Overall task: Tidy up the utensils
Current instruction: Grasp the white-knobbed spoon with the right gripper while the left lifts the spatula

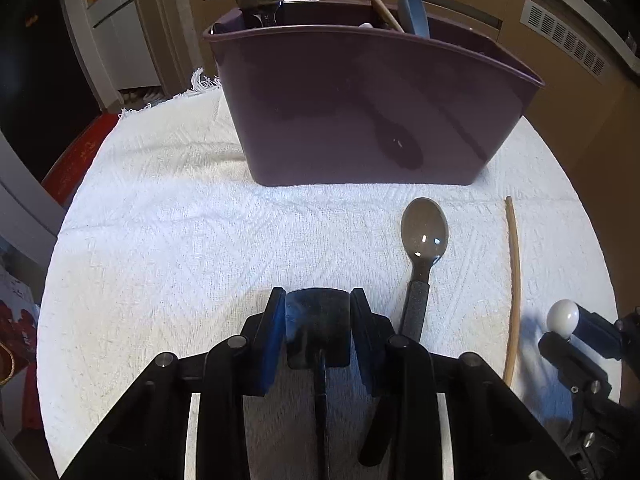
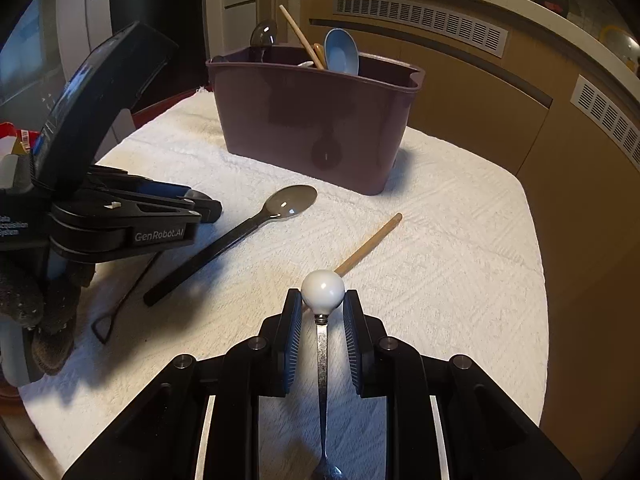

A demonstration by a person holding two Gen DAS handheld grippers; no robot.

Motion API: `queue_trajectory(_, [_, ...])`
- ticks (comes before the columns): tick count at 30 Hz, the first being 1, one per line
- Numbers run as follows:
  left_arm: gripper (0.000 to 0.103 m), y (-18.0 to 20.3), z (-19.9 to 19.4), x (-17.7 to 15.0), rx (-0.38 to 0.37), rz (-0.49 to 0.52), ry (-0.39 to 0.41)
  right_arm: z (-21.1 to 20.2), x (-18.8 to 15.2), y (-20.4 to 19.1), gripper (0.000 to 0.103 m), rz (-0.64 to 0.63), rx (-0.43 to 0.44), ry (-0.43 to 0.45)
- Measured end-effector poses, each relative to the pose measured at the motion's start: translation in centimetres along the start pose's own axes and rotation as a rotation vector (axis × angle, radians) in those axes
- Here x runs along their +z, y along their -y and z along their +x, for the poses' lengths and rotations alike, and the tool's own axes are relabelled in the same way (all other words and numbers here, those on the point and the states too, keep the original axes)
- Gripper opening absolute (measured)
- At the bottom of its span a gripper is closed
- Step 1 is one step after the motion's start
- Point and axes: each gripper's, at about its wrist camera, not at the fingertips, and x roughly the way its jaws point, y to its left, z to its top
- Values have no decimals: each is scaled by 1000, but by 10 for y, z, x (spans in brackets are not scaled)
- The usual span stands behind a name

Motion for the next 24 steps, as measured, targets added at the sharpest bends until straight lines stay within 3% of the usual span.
queue_trajectory(4, [29,-7,-15,-8,-34,2,52,-10,0,3,22,34,26,2])
queue_trajectory(14, [29,-33,-110,-27,-120,22,337,-64,14,-3,21,44,25,86])
queue_trajectory(24, [29,-38,-187,1,-138,43,574,-129,62,-23,21,-24,-8,268])
